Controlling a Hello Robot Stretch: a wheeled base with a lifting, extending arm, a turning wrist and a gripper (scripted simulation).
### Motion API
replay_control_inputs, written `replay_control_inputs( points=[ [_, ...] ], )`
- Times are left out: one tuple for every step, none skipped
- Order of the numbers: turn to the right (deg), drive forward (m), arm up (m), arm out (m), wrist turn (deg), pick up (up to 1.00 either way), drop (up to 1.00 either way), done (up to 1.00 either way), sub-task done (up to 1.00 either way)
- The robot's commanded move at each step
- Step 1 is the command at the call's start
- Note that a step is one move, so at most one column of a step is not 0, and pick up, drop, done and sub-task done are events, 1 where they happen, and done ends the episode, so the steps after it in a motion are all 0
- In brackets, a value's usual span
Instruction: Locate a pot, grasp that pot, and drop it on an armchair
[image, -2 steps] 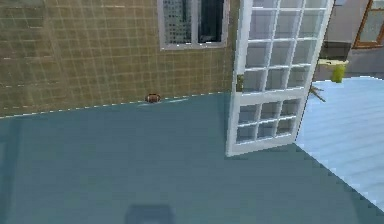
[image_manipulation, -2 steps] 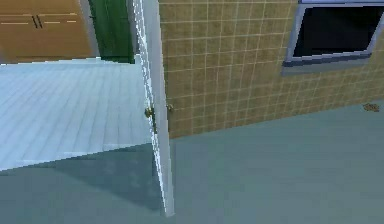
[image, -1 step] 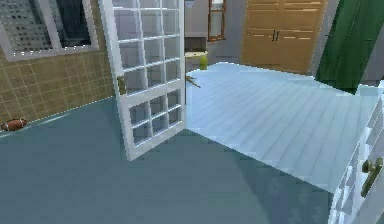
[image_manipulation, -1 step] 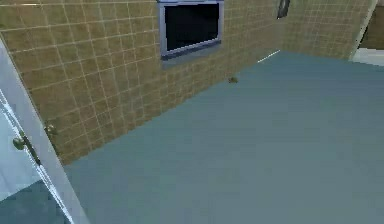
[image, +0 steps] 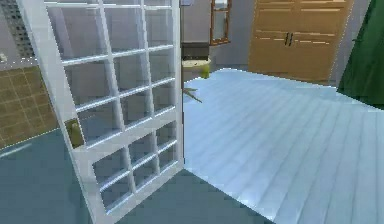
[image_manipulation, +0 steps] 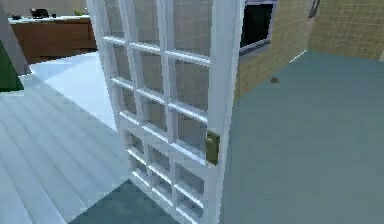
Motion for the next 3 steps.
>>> replay_control_inputs(
  points=[
    [36.0,0.00,0.00,0.00,0.0,0.00,0.00,0.00,0.00],
    [0.0,0.50,0.00,0.00,0.0,0.00,0.00,0.00,0.00],
    [12.0,0.00,0.00,0.00,0.0,0.00,0.00,0.00,0.00]
  ],
)
